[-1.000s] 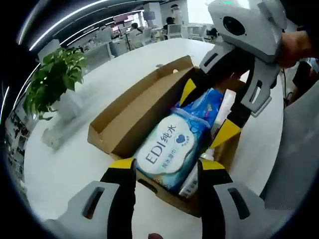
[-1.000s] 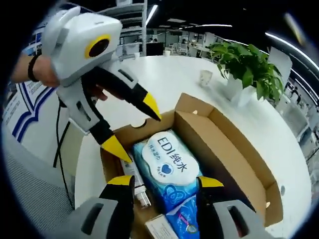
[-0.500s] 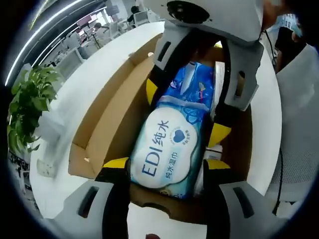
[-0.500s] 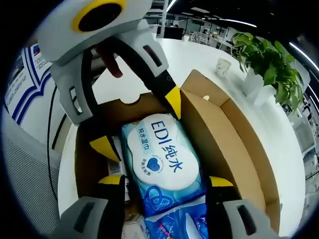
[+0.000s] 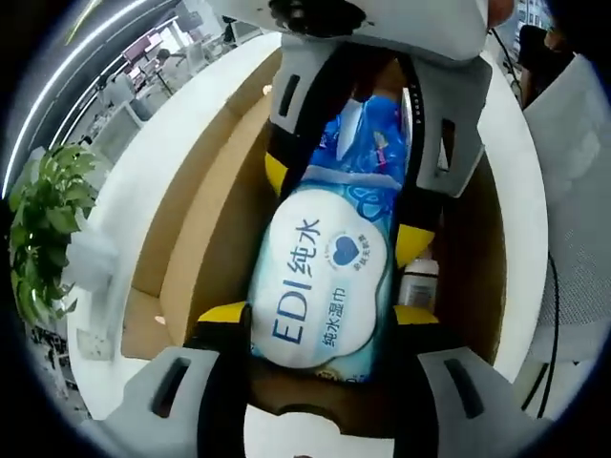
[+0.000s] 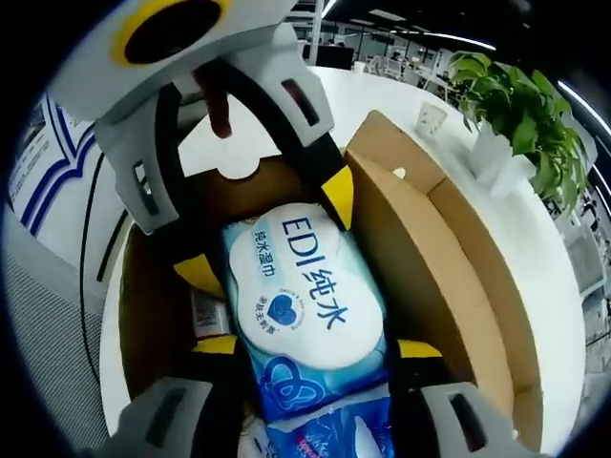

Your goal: Operate the shoe box by opening the lid, removing the specified soft item, and placing it in the target area until the item is outside and the box remains undamaged.

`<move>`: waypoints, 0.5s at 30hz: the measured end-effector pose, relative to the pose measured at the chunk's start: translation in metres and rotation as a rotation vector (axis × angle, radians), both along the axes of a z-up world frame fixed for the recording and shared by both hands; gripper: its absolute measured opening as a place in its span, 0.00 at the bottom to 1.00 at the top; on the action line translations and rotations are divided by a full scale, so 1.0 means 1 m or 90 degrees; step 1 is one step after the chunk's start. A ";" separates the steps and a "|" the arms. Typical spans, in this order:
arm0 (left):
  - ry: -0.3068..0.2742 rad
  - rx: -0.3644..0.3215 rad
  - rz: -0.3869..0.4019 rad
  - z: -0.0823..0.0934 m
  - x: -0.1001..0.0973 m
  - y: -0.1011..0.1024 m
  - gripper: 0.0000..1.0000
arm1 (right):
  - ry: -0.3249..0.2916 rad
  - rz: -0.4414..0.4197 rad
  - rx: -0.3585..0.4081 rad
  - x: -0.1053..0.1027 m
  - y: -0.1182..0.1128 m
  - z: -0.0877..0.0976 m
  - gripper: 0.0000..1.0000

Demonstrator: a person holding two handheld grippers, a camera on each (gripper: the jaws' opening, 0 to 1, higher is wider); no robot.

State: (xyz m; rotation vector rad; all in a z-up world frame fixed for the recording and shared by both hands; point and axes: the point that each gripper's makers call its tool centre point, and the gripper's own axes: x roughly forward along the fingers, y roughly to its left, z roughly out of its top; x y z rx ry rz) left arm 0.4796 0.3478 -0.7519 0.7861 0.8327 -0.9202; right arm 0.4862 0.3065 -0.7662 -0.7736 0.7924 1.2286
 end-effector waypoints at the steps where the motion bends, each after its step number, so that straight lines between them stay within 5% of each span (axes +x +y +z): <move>1: 0.002 0.001 -0.005 0.000 -0.002 -0.001 0.56 | 0.001 0.000 0.000 -0.004 -0.001 0.000 0.58; 15: 0.058 0.042 -0.085 -0.011 0.000 -0.004 0.62 | 0.018 0.023 -0.003 -0.001 -0.001 -0.007 0.67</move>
